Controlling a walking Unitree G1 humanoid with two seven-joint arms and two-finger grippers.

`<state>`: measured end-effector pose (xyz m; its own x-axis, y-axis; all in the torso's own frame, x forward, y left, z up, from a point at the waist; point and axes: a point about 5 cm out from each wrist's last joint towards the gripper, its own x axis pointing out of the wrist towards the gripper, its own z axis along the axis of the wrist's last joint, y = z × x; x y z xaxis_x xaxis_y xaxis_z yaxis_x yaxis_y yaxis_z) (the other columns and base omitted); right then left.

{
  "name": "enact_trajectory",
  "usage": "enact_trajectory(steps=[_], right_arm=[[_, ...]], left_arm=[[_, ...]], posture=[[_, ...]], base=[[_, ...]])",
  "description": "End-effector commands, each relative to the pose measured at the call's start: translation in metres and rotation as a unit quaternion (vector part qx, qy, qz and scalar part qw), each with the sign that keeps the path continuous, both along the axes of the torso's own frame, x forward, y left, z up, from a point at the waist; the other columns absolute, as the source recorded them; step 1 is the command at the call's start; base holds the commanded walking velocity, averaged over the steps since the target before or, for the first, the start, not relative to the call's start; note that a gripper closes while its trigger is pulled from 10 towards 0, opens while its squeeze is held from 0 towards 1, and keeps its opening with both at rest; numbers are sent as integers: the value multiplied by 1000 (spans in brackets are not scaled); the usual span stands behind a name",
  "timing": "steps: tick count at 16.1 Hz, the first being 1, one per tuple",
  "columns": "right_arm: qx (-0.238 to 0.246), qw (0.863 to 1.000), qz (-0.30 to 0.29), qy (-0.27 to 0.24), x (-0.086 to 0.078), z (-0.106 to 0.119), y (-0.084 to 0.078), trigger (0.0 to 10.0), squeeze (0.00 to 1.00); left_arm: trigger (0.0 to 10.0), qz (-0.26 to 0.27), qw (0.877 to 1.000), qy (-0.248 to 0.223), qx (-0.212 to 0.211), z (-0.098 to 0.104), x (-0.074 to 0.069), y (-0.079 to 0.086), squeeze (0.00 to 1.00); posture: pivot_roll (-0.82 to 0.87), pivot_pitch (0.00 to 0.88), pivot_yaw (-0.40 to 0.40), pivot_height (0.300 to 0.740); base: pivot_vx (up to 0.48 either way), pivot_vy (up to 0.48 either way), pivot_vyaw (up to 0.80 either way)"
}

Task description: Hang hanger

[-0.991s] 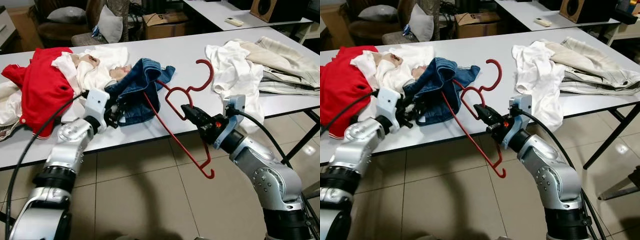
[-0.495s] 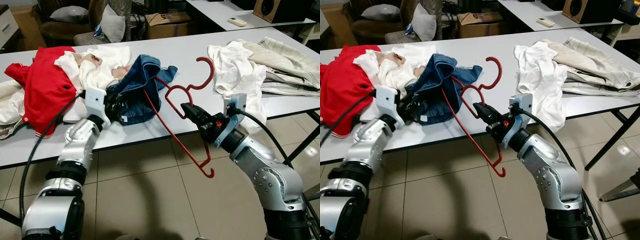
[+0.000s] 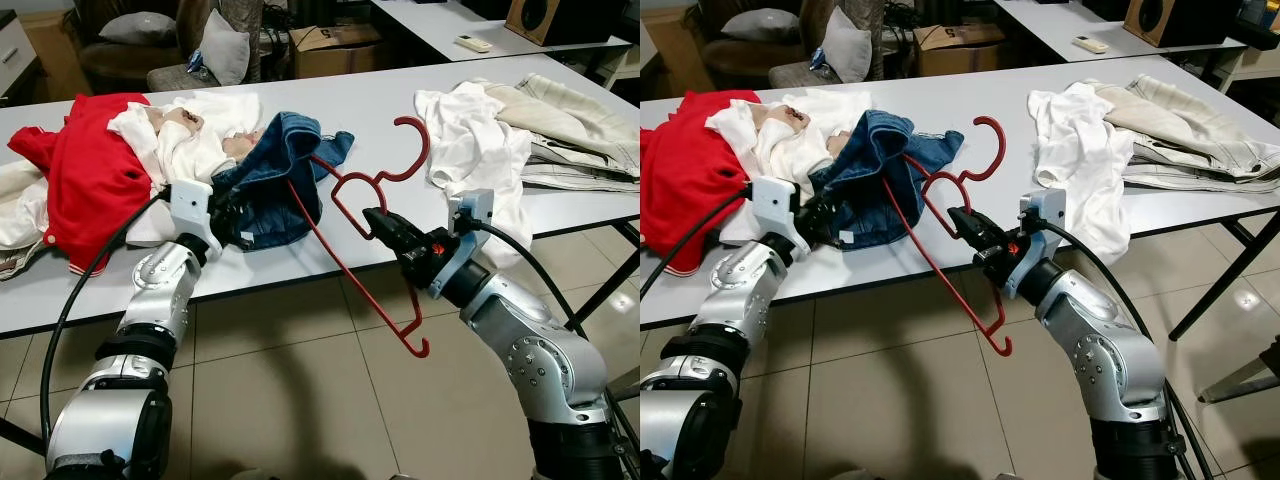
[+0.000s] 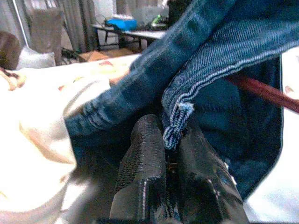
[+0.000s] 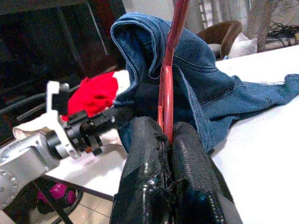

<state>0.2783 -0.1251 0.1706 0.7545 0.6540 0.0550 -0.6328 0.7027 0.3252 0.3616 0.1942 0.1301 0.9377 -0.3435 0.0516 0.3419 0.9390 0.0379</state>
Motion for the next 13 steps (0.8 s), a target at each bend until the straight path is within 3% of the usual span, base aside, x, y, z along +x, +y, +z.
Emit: enact_trajectory(steps=[1,2,4,6,7,10,11,13], right_arm=[[-5,1000,-27,-4,0,5,-10,10000,0],[-20,999,-49,7,0,1,-22,10000,0],[-75,992,-96,19,-5,-7,-56,10000,0],[-93,993,-70,7,-21,-1,-73,10000,0],[-111,994,-18,7,-38,2,-76,10000,0],[-109,988,107,22,-73,6,-66,10000,0],[-106,987,116,21,-75,7,-61,10000,0],[-102,992,71,11,-61,5,-54,10000,0]], left_arm=[[0,5,999,-40,3,23,5,5,0],[0,7,998,-61,7,37,7,7,0],[0,-4,991,-116,60,83,13,8,0],[0,-13,984,-159,78,126,17,2,0],[0,-32,981,-166,91,139,19,-7,0],[0,-83,976,-155,132,146,21,-35,0],[0,-90,974,-149,148,144,22,-39,0],[0,-98,974,-134,152,139,20,-44,0]], posture=[[-122,0,44,740],[-118,0,42,740],[-114,0,44,740],[-118,0,56,740],[-128,0,71,740],[-148,0,97,740],[-153,0,102,740],[-156,0,106,740]], base=[[0,0,0],[0,0,0],[0,0,0],[0,0,0],[0,0,0],[0,0,0],[0,0,0],[0,0,0]])
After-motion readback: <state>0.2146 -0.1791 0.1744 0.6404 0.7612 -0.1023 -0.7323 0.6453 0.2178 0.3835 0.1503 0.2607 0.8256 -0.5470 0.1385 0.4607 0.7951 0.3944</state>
